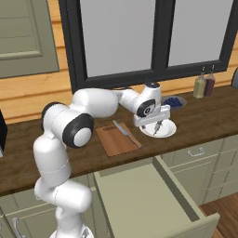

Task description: Pick up the knife from the drawer and place it on the cutting board. Then place the meat from the plate to the cutting board.

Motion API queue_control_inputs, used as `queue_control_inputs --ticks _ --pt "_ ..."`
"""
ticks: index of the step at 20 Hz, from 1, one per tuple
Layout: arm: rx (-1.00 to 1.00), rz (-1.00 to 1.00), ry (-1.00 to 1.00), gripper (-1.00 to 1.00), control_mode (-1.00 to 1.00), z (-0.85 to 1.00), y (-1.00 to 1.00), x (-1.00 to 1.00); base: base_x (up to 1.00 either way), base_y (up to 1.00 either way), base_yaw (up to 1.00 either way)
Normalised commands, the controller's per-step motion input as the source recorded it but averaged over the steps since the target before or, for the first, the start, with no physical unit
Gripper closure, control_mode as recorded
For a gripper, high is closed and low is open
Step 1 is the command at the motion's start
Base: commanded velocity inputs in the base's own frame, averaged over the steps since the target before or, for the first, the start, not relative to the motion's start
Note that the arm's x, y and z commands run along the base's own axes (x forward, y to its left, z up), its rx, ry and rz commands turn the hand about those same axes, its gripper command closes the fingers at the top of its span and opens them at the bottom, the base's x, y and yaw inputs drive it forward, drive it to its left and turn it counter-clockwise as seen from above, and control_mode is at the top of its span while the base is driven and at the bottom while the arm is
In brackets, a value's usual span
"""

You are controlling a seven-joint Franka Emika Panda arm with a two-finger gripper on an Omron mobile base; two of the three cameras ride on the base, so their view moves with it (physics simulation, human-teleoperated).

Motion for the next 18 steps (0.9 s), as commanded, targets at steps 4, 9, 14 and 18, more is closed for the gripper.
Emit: queue_control_inputs --ticks 4,9,14,18 --pt "-0.1 0.65 0.0 -1.0 -1.0 0.02 0.0 0.04 0.0 0.0 0.0" --pt "-0.08 0.73 0.01 -1.0 -1.0 0.05 0.0 0.0 0.0 0.0 0.0" --pt "-0.09 0.77 0.05 -1.0 -1.0 0.09 0.0 0.02 0.0 0.0 0.0" --pt "-0.13 0.77 0.05 -1.0 -1.0 0.07 0.0 0.01 0.0 0.0 0.0"
